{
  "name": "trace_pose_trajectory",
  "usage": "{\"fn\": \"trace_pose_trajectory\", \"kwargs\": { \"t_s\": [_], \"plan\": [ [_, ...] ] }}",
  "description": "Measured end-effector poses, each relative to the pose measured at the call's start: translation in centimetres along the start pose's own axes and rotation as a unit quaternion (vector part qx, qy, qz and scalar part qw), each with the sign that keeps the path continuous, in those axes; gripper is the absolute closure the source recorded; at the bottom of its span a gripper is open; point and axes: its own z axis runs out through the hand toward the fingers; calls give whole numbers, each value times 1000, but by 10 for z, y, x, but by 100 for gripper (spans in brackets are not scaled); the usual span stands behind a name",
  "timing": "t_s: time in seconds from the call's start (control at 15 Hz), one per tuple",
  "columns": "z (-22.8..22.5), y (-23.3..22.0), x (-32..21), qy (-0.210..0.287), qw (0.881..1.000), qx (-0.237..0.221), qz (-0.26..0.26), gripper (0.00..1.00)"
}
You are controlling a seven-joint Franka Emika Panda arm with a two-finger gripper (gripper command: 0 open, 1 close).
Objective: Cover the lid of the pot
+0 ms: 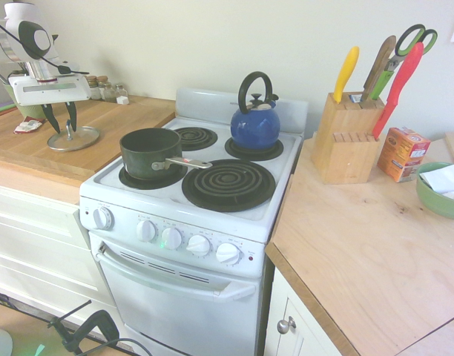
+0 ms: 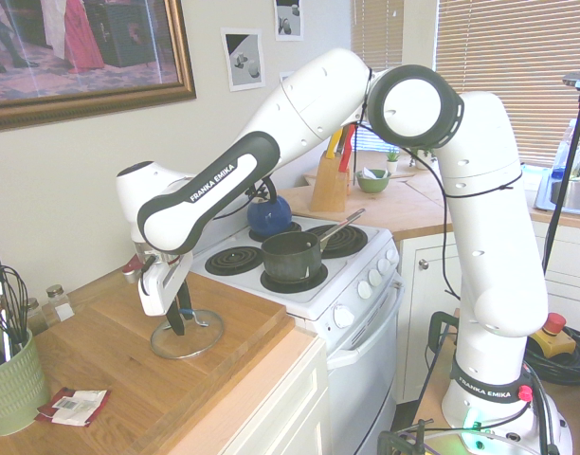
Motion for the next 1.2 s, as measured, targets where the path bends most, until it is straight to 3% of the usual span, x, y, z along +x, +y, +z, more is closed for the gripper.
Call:
{"fn": "trace_pose_trajectory", "kwargs": {
  "t_s": [0.8,1.2],
  "plan": [
    [0,3,7,5,1000,5,24,100],
    [-62,26,11,22,995,44,83,100]
  ]
}}
